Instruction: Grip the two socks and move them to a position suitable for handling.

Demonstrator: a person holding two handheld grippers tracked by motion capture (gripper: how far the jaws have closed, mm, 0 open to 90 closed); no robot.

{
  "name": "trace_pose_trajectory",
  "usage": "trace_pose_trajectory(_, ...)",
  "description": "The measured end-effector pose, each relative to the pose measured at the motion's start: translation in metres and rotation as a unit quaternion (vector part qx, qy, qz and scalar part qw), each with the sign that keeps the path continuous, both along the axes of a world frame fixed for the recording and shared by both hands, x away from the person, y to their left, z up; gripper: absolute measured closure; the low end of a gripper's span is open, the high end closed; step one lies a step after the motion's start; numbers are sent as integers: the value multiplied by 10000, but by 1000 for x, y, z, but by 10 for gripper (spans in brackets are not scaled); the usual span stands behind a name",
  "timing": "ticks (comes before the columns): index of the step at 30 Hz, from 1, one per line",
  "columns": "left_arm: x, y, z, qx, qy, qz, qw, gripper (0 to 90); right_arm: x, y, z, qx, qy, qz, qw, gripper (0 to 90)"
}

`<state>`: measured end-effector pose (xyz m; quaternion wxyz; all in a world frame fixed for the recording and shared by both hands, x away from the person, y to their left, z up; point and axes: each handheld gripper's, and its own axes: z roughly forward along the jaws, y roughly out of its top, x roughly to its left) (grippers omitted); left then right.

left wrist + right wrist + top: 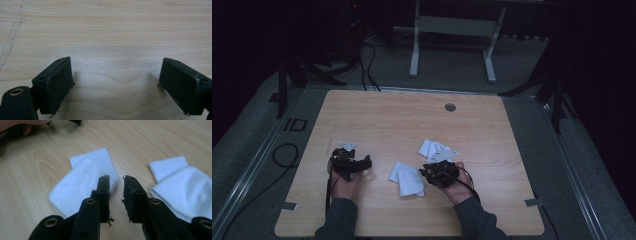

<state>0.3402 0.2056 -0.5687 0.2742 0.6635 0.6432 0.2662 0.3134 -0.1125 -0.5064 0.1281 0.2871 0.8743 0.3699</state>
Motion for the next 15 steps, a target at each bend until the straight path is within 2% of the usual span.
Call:
trace_pose_trajectory(2, 0, 0, 0, 0, -2, 1, 10000, 115, 0, 0, -3, -24, 106, -3, 9999, 716)
trace_pose_trajectory(3, 0, 0, 0, 0, 0, 0, 10000, 116, -2, 3, -7, -17, 154, 83, 9998, 712)
trace_pose_trajectory(6, 0, 0, 0, -1, -1, 1, 10000, 115, -5, 9, -11, -1, 192, 191, 9996, 697)
trace_pose_trajectory(8, 0, 0, 0, -1, -2, 1, 10000, 115, -6, 14, -15, -62, 250, 219, 9994, 679)
trace_pose_trajectory(10, 0, 0, 0, -2, -2, 1, 10000, 115, -5, 18, -20, -224, 288, 191, 9992, 673)
trace_pose_trajectory(11, 0, 0, 0, 0, 0, 0, 10000, 115, -4, 21, -24, -299, 369, 162, 9987, 817)
trace_pose_trajectory(12, 0, 0, 0, 0, 0, 0, 10000, 115, -4, 21, -24, -299, 369, 162, 9987, 817)
trace_pose_trajectory(13, 0, 0, 0, 0, 0, 0, 10000, 115, -4, 21, -24, -279, 354, 155, 9989, 872)
trace_pose_trajectory(14, 0, 0, 0, 0, 0, 0, 10000, 115, -7, 20, -19, -32, 338, 205, 9992, 884)
trace_pose_trajectory(15, 0, 0, 0, 0, -2, 0, 10000, 115, -7, 20, -19, -32, 338, 205, 9992, 884)
